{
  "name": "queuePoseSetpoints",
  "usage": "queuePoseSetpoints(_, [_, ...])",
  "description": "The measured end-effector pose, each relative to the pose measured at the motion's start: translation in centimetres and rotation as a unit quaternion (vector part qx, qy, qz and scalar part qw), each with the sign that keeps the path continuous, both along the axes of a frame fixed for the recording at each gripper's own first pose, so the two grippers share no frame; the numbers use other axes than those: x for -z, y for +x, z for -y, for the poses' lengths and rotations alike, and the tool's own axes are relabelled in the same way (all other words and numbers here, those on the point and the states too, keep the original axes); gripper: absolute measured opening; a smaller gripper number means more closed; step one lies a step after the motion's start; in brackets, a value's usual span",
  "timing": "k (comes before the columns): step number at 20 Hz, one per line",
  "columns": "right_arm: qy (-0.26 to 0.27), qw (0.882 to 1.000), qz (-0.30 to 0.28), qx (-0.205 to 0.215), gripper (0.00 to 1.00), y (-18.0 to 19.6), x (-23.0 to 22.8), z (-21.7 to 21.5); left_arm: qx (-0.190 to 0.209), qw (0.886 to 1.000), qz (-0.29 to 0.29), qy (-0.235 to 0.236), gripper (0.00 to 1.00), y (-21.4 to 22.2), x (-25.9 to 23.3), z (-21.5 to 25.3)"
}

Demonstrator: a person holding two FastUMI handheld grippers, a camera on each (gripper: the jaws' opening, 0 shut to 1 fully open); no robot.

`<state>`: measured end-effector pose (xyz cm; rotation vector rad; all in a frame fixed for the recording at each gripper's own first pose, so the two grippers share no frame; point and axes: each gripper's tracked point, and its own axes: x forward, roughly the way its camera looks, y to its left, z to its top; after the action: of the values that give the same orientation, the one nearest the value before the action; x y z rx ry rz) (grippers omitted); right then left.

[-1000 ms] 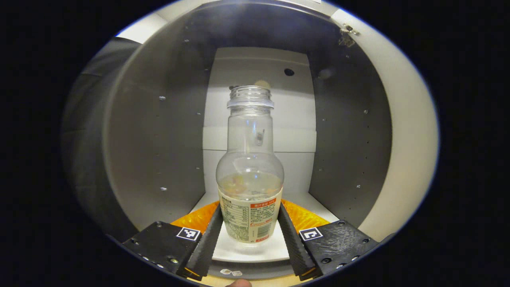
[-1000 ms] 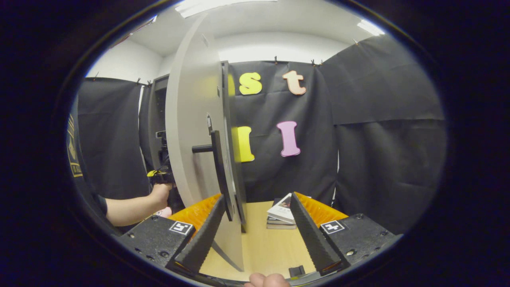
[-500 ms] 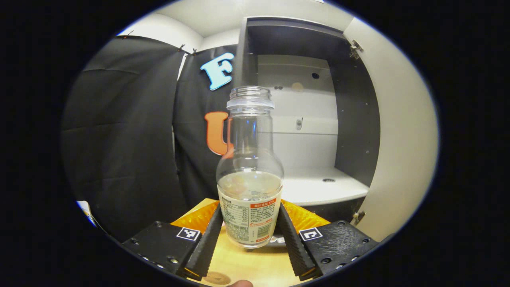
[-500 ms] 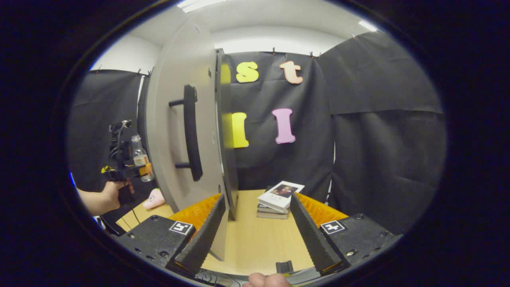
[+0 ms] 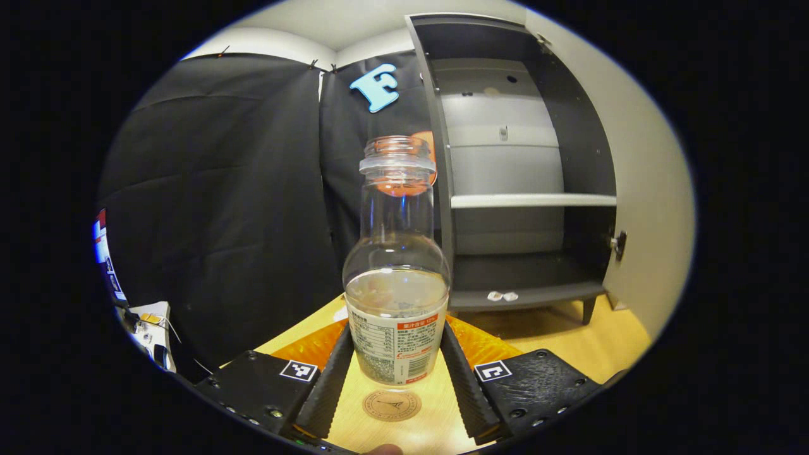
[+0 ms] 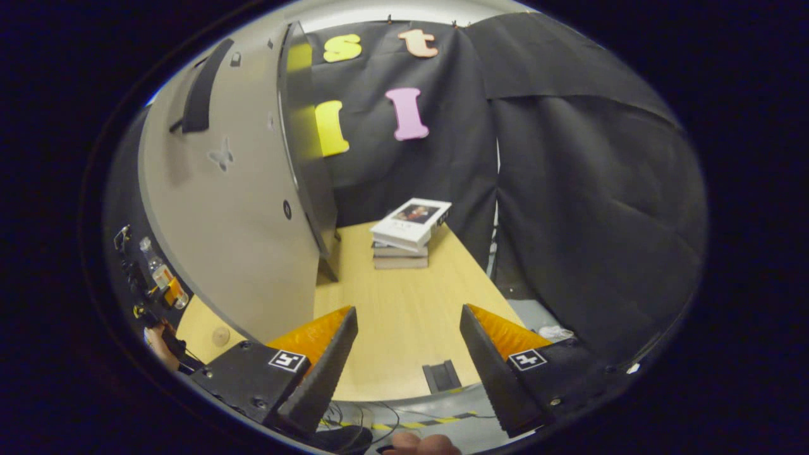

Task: Open the cabinet door with the right hand, grasp the bottle in the cabinet with the left hand and place it on the coaster, then close the cabinet door with the right hand.

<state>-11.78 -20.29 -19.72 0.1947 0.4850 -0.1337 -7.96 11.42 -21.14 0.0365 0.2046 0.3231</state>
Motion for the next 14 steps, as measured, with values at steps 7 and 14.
queuePoseSetpoints(7, [-0.044, 0.993, -0.106, -0.024, 0.99, -0.9, 5.9, -2.0, -0.031, 0.999, -0.011, -0.012, 0.75, 1.1, 9.2, -2.5])
queuePoseSetpoints(14, [-0.035, 0.988, -0.141, -0.042, 1.00, 0.6, 6.4, -5.0, -0.066, 0.995, -0.015, -0.071, 0.75, 1.7, 12.2, -4.7])
